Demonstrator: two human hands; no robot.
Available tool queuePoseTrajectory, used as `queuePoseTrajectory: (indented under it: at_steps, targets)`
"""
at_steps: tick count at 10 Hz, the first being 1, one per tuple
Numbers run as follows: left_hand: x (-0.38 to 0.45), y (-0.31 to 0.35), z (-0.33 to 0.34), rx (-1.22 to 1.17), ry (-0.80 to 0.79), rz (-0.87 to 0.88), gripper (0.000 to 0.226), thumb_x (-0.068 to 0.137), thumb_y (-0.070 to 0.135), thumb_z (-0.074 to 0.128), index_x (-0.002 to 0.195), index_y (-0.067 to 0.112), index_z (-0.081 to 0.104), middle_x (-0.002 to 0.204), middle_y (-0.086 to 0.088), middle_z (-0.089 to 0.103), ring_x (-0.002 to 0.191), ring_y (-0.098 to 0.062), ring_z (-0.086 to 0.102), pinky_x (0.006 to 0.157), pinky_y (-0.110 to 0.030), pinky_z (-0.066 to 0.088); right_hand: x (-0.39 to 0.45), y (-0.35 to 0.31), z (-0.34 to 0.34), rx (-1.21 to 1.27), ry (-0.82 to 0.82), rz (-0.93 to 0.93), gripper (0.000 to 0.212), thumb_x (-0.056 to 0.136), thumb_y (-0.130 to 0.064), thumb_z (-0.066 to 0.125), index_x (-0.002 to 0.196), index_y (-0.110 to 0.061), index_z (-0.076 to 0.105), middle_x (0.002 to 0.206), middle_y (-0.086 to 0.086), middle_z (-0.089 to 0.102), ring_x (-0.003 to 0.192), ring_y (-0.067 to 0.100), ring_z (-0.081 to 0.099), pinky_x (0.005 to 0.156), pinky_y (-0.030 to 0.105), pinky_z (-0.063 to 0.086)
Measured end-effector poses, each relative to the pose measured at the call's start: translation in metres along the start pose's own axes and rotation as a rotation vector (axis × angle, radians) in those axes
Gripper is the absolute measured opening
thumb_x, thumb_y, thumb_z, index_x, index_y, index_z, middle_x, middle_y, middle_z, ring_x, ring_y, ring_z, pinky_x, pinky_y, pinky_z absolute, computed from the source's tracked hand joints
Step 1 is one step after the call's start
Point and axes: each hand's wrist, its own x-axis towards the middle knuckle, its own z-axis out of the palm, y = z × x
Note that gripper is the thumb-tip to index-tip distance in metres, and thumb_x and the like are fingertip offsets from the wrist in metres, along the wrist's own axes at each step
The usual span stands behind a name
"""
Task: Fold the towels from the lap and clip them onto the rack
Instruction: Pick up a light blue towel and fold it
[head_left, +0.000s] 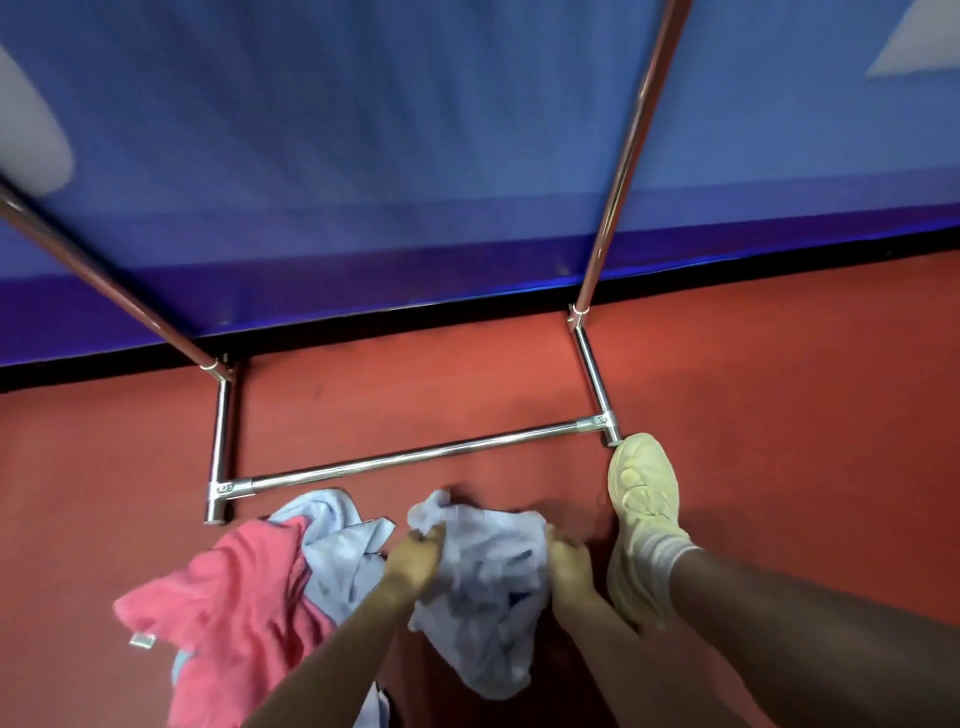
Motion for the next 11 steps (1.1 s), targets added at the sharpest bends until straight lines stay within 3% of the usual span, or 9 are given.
queuePoseTrajectory:
  at_steps: [1, 2, 3, 4, 6, 7, 8, 10, 11]
  targets:
    - [-0.038, 0.010, -0.029, -0.061, 0.033, 0.051, 0.057, 0.099, 0.044, 0.036, 0.131, 0.000, 0.052, 0.133, -0.019, 0.057, 0.126, -0.030, 0.051, 0.103, -0.028, 0.035, 0.001, -0.044, -0.053, 0.710, -0.762, 0.337, 0.025, 0.092, -0.013, 0.051, 0.071, -0.020, 0.062, 0.082, 0.005, 0.064, 0.078, 0.019, 0.060, 0.074, 0.028, 0.049]
    - [-0.080, 0.017, -0.055, -0.152, 0.039, 0.128, 0.043, 0.101, 0.033, 0.036, 0.129, 0.005, 0.054, 0.132, -0.016, 0.057, 0.122, -0.026, 0.054, 0.094, -0.020, 0.036, 0.008, -0.082, -0.116, 0.845, -0.767, 0.223, 0.021, 0.090, -0.021, 0.061, 0.071, -0.015, 0.068, 0.080, 0.006, 0.067, 0.079, 0.020, 0.060, 0.081, 0.033, 0.050]
    - [-0.123, 0.020, -0.073, -0.246, 0.101, 0.229, 0.039, 0.096, 0.035, 0.036, 0.090, 0.004, 0.058, 0.099, -0.013, 0.058, 0.094, -0.019, 0.053, 0.080, -0.023, 0.042, 0.004, -0.106, -0.191, 0.883, -0.809, -0.060, 0.015, 0.088, -0.009, 0.062, 0.073, -0.012, 0.064, 0.072, 0.000, 0.060, 0.071, 0.009, 0.054, 0.065, 0.016, 0.044]
    - [-0.170, 0.029, -0.088, -0.498, 0.123, 0.337, 0.022, 0.097, 0.026, 0.046, 0.083, 0.012, 0.055, 0.087, -0.006, 0.058, 0.088, -0.021, 0.055, 0.082, -0.038, 0.052, -0.009, -0.115, -0.259, 0.792, -0.827, -0.363, 0.023, 0.089, -0.007, 0.058, 0.067, -0.014, 0.061, 0.066, -0.006, 0.056, 0.059, -0.003, 0.050, 0.058, 0.012, 0.040]
    - [-0.257, 0.027, -0.098, -0.444, 0.298, 0.528, 0.034, 0.100, 0.023, 0.042, 0.123, 0.001, 0.053, 0.119, -0.019, 0.062, 0.106, -0.033, 0.061, 0.083, -0.032, 0.048, -0.046, -0.109, -0.343, 0.780, -0.720, -0.675, 0.024, 0.090, -0.013, 0.057, 0.072, -0.028, 0.064, 0.073, -0.012, 0.062, 0.070, -0.004, 0.054, 0.069, 0.016, 0.043]
    - [-0.295, 0.016, -0.094, -0.442, 0.450, 0.714, 0.020, 0.098, 0.015, 0.046, 0.117, 0.008, 0.048, 0.113, -0.008, 0.058, 0.105, -0.022, 0.054, 0.077, -0.023, 0.034, -0.068, -0.093, -0.348, 0.838, -0.678, -0.715, 0.018, 0.091, -0.007, 0.056, 0.083, -0.019, 0.066, 0.085, -0.010, 0.066, 0.078, -0.009, 0.056, 0.077, 0.010, 0.043]
    - [-0.323, 0.011, -0.094, -0.327, 0.523, 0.910, 0.037, 0.093, 0.022, 0.052, 0.128, 0.014, 0.043, 0.115, 0.002, 0.054, 0.102, -0.014, 0.050, 0.079, -0.021, 0.032, -0.085, -0.083, -0.347, 0.822, -0.670, -0.778, 0.016, 0.091, -0.004, 0.055, 0.086, -0.015, 0.066, 0.088, -0.006, 0.067, 0.080, -0.013, 0.057, 0.080, 0.010, 0.042]
    - [-0.330, -0.015, -0.083, -0.212, 0.211, 1.020, 0.041, 0.099, 0.014, 0.048, 0.139, 0.025, 0.045, 0.141, 0.014, 0.045, 0.127, 0.001, 0.044, 0.109, -0.020, 0.032, -0.099, -0.080, -0.351, 0.885, -0.707, -0.843, 0.013, 0.086, -0.021, 0.053, 0.087, -0.016, 0.065, 0.087, -0.007, 0.066, 0.081, -0.007, 0.057, 0.080, 0.011, 0.044]
    - [-0.334, -0.016, -0.080, -0.306, 0.009, 0.951, 0.019, 0.098, 0.013, 0.048, 0.106, 0.017, 0.066, 0.108, 0.010, 0.067, 0.100, -0.002, 0.059, 0.095, -0.023, 0.044, -0.102, -0.076, -0.349, 0.874, -0.767, -0.848, 0.014, 0.089, -0.017, 0.053, 0.086, -0.017, 0.067, 0.087, -0.005, 0.068, 0.083, -0.001, 0.059, 0.081, 0.014, 0.045]
